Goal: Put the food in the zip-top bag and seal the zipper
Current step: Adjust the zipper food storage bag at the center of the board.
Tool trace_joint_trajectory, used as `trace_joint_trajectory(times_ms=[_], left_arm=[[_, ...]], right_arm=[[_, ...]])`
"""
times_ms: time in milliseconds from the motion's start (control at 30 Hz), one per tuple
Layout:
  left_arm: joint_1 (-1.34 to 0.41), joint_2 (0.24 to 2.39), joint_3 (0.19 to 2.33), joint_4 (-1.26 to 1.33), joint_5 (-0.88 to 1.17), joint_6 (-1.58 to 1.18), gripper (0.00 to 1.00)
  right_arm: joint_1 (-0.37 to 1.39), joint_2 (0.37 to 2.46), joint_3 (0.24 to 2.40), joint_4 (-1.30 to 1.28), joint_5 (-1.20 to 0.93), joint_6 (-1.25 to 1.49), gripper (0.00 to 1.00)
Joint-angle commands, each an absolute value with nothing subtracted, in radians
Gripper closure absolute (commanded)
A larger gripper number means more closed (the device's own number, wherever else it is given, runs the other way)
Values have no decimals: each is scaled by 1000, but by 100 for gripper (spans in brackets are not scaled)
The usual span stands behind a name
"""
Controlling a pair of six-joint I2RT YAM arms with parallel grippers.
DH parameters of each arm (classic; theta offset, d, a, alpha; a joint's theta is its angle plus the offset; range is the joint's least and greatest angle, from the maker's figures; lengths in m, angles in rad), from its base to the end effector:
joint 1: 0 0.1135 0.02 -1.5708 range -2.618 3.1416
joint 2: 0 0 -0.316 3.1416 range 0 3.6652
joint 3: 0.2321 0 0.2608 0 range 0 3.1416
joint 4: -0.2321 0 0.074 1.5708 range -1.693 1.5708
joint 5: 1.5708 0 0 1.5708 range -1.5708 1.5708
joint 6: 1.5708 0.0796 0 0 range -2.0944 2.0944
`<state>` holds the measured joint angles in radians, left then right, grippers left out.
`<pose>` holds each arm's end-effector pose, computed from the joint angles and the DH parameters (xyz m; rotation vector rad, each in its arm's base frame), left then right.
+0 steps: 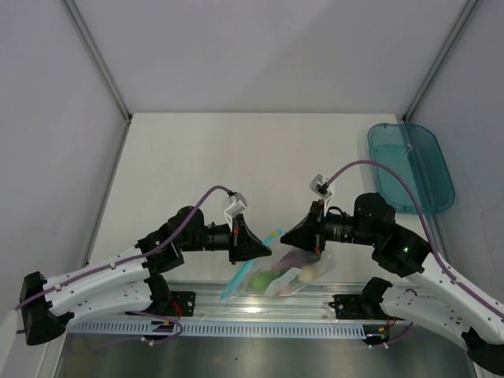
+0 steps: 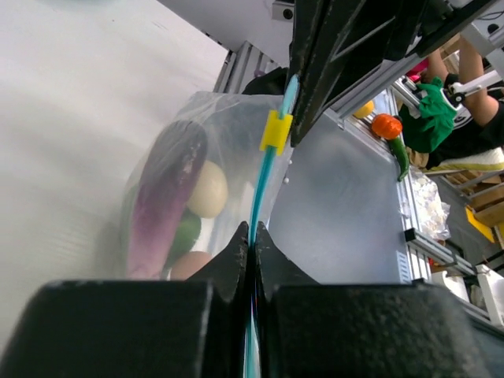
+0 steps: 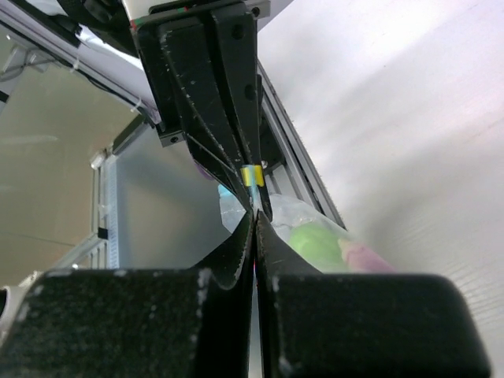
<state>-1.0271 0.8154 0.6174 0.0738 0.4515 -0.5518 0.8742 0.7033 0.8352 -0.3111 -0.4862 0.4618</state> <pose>0.0781 -0.1964 0.3344 0.8244 1.7615 -1.5031 0.0772 0.1502 0.3850 -0.7773 1.7864 1.3583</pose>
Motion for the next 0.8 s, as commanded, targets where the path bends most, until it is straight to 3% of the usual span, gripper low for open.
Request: trace_joint_trajectory(times_ms=[0,67,133,267,300,400,767], left_arm=[[-1026,798,620,54,439,-545,99],[-1026,792,641,29,436,-532,100],[-1026,784,653,8,433,-514,100],[-1026,787,684,-43,428,-491,99],[-1026,788,692,-44,434,-488,99],[-1026,792,692,-37,439,-491,100],[-1026,801,695,-20,463,-489,100]], right_arm=[[873,729,928,-372,-529,379,100],[870,770,974,-420,-599,327,97],[867,811,1018,-504,-630,241,81],[848,850,1064,-575,-681,160,69],[842,857,1069,-583,-696,149,69],[815,885,1083,-584,-747,138,82],[781,946,1069,-529,-830,140,78]])
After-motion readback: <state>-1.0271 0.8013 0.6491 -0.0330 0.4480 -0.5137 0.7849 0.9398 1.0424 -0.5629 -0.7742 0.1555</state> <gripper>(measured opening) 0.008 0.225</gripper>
